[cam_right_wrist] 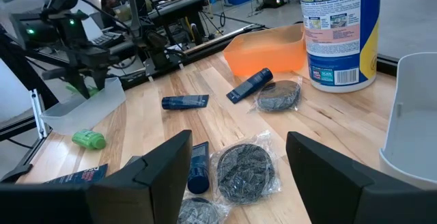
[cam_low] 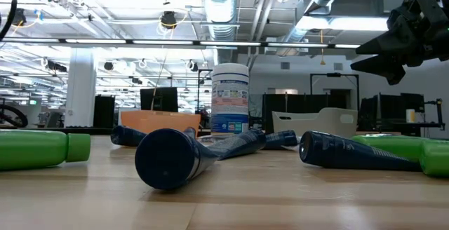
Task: Pick & Place Travel size toiletries
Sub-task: Put the shampoo into the white bin
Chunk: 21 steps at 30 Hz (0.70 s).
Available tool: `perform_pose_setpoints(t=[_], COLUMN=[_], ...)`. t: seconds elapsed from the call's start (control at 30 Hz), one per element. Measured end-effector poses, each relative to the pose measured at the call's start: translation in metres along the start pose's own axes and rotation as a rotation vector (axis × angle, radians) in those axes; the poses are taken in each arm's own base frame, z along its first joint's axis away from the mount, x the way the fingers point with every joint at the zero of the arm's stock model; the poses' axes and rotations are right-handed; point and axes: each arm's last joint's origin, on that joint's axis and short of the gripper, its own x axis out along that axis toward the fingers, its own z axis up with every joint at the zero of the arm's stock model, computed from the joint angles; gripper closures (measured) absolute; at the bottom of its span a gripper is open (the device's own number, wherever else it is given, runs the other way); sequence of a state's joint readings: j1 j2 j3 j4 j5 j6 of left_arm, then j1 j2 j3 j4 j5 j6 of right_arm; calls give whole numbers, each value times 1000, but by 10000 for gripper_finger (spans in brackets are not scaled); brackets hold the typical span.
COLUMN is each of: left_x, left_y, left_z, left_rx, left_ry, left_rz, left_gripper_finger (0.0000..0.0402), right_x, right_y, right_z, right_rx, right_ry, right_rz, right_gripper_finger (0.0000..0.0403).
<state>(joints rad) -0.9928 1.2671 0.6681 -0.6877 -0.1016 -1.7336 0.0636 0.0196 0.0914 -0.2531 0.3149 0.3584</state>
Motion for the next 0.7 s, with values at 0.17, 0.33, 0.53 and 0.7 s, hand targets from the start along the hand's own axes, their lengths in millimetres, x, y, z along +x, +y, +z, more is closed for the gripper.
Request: perform_pose_setpoints(t=[0.17,0.33,0.53,0.7], left_x=[6,12,13,13], left_y=[8,16,17,17], left_z=[0,0,1,1], left_rx=[-10,-23,-23,-23], left_ry=[22,19,17,17], left_rz=[37,66,72,73], left_gripper_finger=[232,231,231,231], right_x=[0,0,0,0], right_y=[0,0,0,0], right_z=[0,0,0,0], right_rx=[0,0,0,0], right_ry=[0,0,0,0], right_rz=[0,0,0,0], right_gripper_finger=[172,172,172,172])
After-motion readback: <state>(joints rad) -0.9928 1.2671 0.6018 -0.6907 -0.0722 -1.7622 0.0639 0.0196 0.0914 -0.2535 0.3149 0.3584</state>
